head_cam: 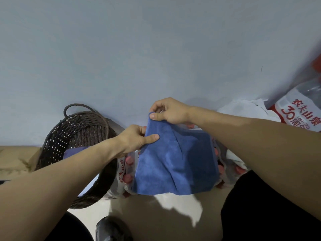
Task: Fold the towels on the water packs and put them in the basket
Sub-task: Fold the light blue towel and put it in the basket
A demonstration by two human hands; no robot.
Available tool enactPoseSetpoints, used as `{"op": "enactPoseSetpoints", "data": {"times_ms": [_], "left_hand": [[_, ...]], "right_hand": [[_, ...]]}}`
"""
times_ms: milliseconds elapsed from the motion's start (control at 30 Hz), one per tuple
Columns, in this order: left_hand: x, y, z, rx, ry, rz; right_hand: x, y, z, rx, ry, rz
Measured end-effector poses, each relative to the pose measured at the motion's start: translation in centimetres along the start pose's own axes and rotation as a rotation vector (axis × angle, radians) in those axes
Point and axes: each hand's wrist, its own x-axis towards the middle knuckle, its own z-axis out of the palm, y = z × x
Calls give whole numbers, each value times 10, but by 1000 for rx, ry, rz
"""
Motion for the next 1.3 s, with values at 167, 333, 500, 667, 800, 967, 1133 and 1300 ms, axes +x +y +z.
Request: {"op": "enactPoseSetpoints", "data": {"times_ms": [167, 333, 500, 667, 800, 967, 1133, 1300], "left_hand": [[-6, -11, 0, 117, 90, 78], [-20, -21, 9, 267, 19, 41], [-46, -53, 12, 396, -117, -101], [-69, -90, 19, 95, -32, -213], [-81, -96, 34, 69, 78, -139], [-90, -100, 51, -6, 165, -125], [-96, -112, 66, -113, 223, -138], [-101, -133, 58, -341, 192, -308]], "right_hand": [[-4, -4, 5, -174, 18, -11], [-7, -5, 0, -364, 143, -30], [-9, 4, -14, -430, 268, 5], [-11, 19, -24, -481, 272, 48], [-14, 24, -34, -455, 312, 52], [-14, 24, -35, -427, 393, 8], [9, 13, -7, -394, 393, -33], [55, 13, 39, -472, 174, 33]]}}
